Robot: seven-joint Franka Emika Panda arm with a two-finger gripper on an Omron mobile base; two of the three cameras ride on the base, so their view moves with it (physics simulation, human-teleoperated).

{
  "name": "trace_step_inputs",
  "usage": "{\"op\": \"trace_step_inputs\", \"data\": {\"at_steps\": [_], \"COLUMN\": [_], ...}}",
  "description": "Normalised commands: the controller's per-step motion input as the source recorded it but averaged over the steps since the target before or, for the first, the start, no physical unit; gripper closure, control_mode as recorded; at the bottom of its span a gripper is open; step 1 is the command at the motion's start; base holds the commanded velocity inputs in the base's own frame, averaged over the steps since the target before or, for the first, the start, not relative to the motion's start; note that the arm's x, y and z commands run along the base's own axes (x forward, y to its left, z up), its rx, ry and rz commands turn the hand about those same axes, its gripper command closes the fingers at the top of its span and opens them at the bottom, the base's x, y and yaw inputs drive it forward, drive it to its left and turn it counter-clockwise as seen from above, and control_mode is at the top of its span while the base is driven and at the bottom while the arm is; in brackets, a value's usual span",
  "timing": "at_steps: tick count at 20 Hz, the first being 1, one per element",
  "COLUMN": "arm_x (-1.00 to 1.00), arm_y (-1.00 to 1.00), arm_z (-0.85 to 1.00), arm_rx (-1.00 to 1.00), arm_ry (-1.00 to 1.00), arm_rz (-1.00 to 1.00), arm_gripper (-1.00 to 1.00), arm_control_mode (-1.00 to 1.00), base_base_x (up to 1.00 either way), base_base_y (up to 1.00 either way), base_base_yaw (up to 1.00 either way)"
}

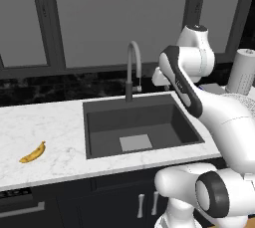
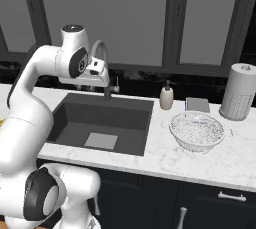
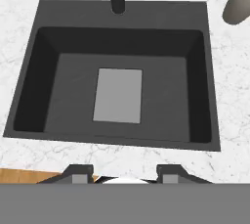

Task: Put the colander in the sink, put the banana in the colander, and turn on the sink faucet and pour water over the colander.

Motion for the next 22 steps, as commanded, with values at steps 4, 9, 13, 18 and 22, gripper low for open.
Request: {"op": "trace_step_inputs", "data": {"at_steps": [4, 9, 13, 18, 22], "arm_x": [-0.24, -0.25, 0.00, 0.03, 0.07], "arm_y": [0.00, -0.27, -0.78, -0.98, -0.89], "arm_z": [0.00, -0.08, -0.03, -0.02, -0.02], "arm_rx": [0.00, 0.00, 0.03, 0.06, 0.02], "arm_ry": [-0.04, -0.01, 0.00, 0.00, 0.00], "arm_rz": [0.00, 0.00, 0.00, 0.00, 0.00], "arm_gripper": [-1.00, -1.00, -1.00, -1.00, -1.00], "arm_control_mode": [-1.00, -1.00, -1.00, -1.00, -1.00], "base_base_x": [0.00, 0.00, 0.00, 0.00, 0.00], "base_base_y": [0.00, 0.00, 0.00, 0.00, 0.00], "base_base_yaw": [0.00, 0.00, 0.00, 0.00, 0.00]}}
